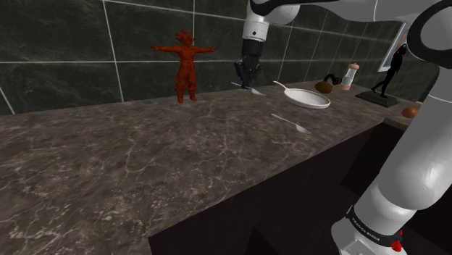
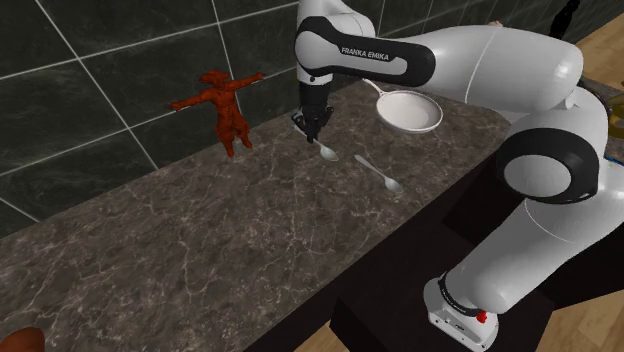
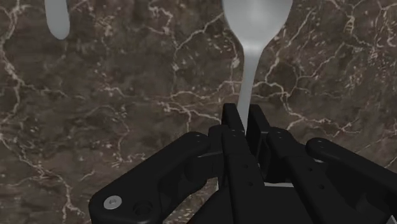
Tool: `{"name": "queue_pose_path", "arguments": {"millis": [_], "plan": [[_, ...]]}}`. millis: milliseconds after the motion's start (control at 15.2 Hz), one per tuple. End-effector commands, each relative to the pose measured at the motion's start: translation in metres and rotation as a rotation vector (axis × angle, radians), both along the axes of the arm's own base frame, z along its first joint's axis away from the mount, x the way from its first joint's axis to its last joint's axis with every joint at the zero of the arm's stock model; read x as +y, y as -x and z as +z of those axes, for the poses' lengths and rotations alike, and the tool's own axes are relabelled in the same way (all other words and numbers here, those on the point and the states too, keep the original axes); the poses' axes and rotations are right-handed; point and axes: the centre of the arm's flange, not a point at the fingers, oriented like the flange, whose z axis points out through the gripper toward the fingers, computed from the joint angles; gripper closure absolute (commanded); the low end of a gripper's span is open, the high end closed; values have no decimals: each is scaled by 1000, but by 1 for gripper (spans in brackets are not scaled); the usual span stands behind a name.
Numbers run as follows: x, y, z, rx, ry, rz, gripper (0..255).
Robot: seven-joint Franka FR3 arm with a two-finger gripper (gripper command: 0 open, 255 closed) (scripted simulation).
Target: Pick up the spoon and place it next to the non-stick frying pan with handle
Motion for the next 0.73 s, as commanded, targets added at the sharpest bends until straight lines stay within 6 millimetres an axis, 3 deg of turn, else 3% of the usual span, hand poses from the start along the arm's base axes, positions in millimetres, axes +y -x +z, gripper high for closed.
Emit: {"name": "queue_pose_path", "arguments": {"millis": [0,660], "plan": [[-22,18,-1,0,-1,1,255],[-125,101,-1,0,-1,1,255]]}}
